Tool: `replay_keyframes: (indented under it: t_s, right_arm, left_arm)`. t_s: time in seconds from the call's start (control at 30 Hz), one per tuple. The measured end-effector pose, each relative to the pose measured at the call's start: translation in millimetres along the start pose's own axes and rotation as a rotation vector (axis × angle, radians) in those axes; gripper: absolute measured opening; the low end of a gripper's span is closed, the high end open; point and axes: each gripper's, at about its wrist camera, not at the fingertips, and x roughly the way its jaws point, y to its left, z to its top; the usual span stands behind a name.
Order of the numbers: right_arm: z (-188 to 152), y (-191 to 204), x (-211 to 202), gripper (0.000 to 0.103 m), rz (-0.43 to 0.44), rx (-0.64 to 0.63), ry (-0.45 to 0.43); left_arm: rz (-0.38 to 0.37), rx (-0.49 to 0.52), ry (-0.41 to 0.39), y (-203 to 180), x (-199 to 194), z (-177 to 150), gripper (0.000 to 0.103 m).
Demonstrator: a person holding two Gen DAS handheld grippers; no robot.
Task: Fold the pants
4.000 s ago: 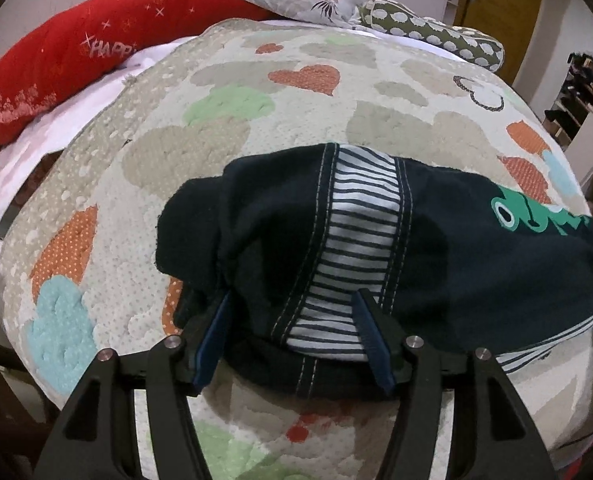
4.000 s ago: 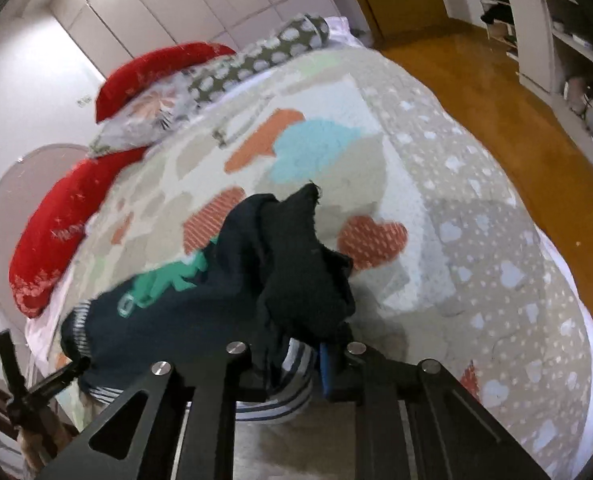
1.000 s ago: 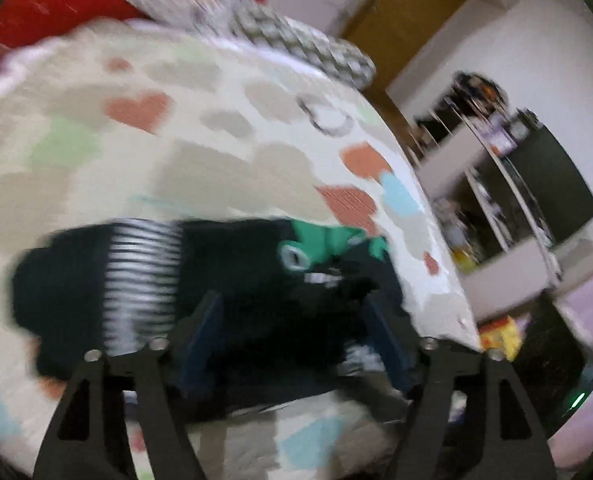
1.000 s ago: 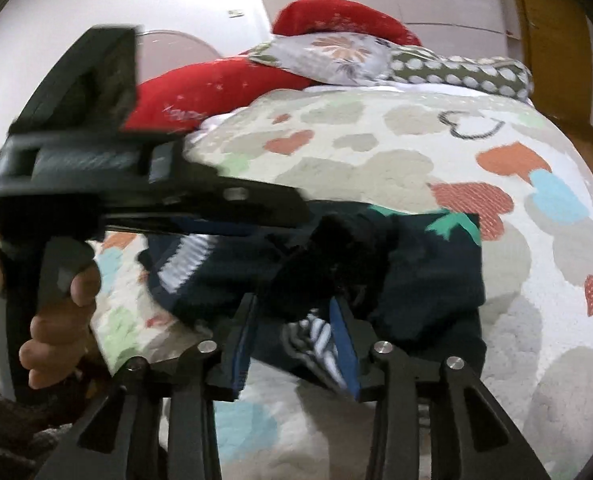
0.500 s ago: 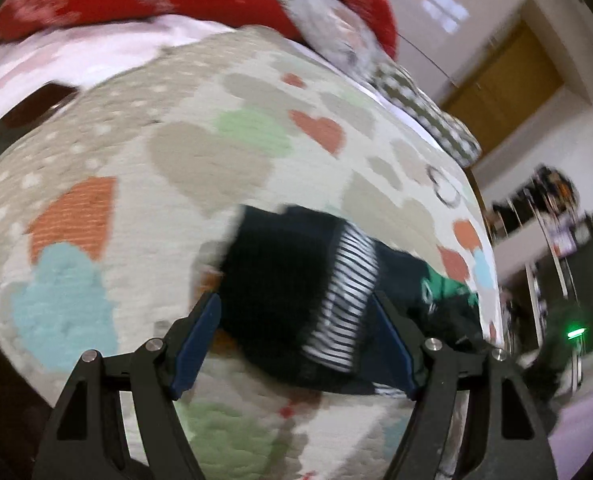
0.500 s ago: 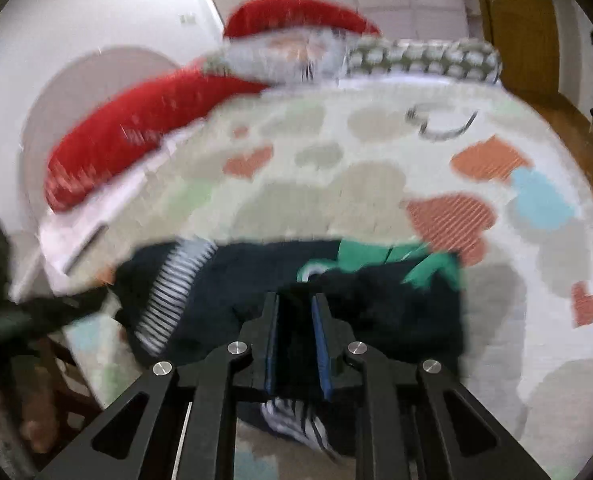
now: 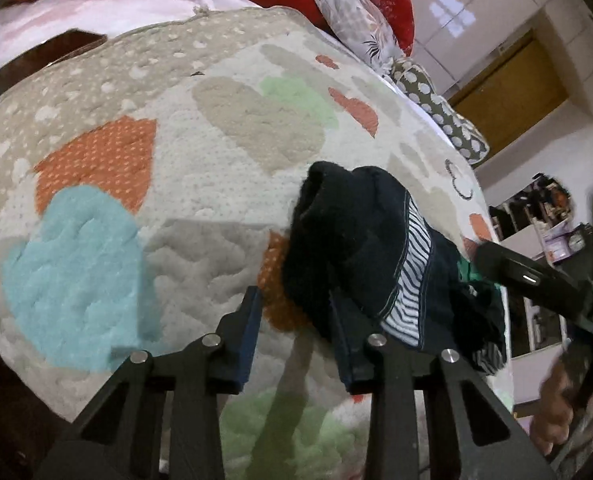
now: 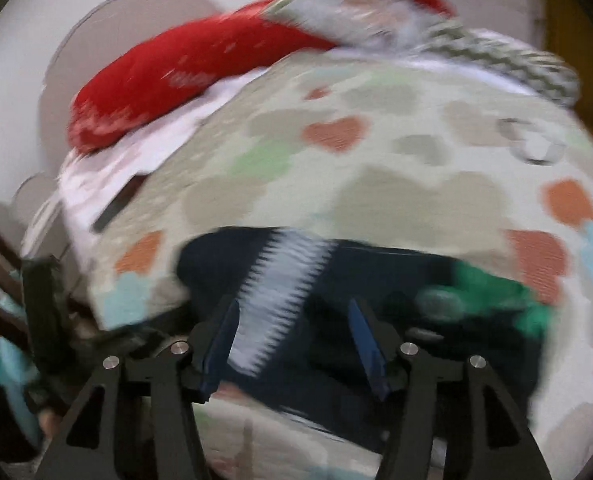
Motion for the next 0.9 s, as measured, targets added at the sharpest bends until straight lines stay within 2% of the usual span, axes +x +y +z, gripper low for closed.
replay_keyframes:
  t_s: [0.07,0.13,0.27,0.4,0.47,0.57,0.6,0.7,0.8,0.9]
  right_arm:
    - [14,27,28,0.065,0.053,-0.038,0.102]
    - [23,48,53,0.067,0.033,-0.075,0.155]
    - [38,77,99,0.076,-0.113,-0.103,0.226]
    - [43,81,129,0.076,-0.262,-0.050,0.281]
    - [42,77,136,0.076,-0.294,-0.053,0.295]
    - [38,74,121,0.040,-0.309,-0.086,0.251]
    - [38,70,111,0.033,-0.272,-0.072,0.233]
    - [37,65,88,0.027,-0.242,-0.071,0.176]
    - [32,63,66,0.027,-0.207,-0.080,0.126]
    - [28,56,44,0.027,-0.140,-0.067,0.078]
  left_arm:
    - [0.004,-0.003,-0.017,7,-8,-3,0.032]
    - [0.007,-0.012,-0.038,17,-19,-7,0.034]
    - [-0.002,-0.052,-0.072,32,-34,-11,0.034]
    - [-0.012,-0.079,-0.083,40,-38,-11,0.036]
    - [-0.018,-0.075,-0.081,39,-39,-13,0.037]
    - [-0.014,-0.056,-0.077,33,-36,-16,0.038]
    - [-0.021,-0.057,-0.063,29,-33,-17,0.038]
    - [-0.035,-0.027,-0.037,15,-25,-19,0.038]
    - [-0.023,0.020,-0.023,-2,-15,-21,0.049]
    - [0.005,0.072,-0.010,-20,-6,-21,0.050]
